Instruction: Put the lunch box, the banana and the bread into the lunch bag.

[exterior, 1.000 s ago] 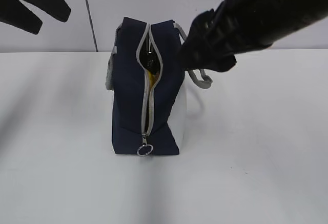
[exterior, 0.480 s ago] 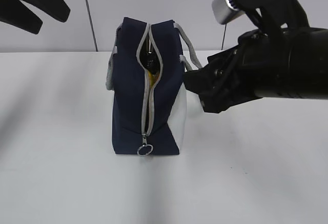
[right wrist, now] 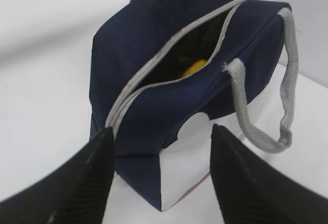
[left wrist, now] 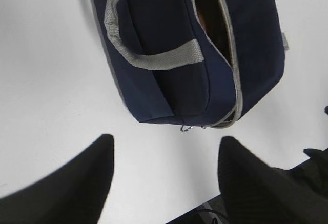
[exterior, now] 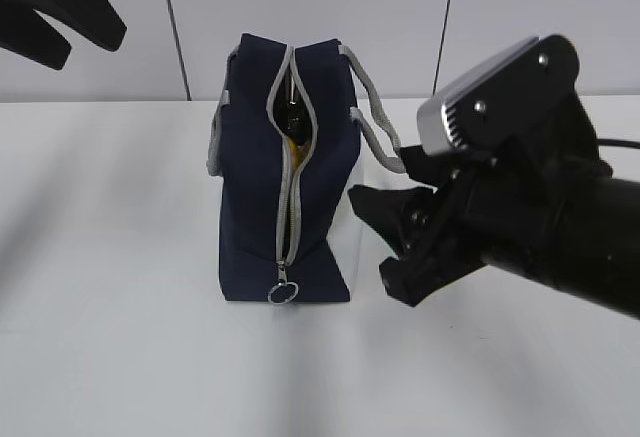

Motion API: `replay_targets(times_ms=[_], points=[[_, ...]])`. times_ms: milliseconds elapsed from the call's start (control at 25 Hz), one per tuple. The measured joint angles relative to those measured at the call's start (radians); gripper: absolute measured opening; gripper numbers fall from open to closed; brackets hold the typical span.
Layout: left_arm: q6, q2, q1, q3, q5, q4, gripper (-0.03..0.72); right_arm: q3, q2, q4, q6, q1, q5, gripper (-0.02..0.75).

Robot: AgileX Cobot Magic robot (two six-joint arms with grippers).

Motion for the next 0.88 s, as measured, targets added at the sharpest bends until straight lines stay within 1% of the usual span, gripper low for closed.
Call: replay_targets(times_ms=[80,240,400,640,880], points=[[0.0,0.0,0.0,0.0,0.0,0.001,0.442,0.032,0.023,-0.053,0.069,0.011,-0.035,0.439],[0.0,0.0,0.0,0.0,0.0,0.003,0.442,0.081,0.094,-0.227,0.271,0.013,-0.117,0.438],[0.0,0.001,0.0,0.0,0.0,0.003,0.442,0.086,0.178,-0.37,0.399,0.013,-0.171,0.438],[0.0,0.01,0.0,0.001,-0.001,0.003,0.442,0.087,0.283,-0.433,0.474,0.013,-0.244,0.438],[0.003,0.016,0.0,0.055,-0.016,0.008,0.441,0.087,0.306,-0.502,0.52,0.013,-0.271,0.438]])
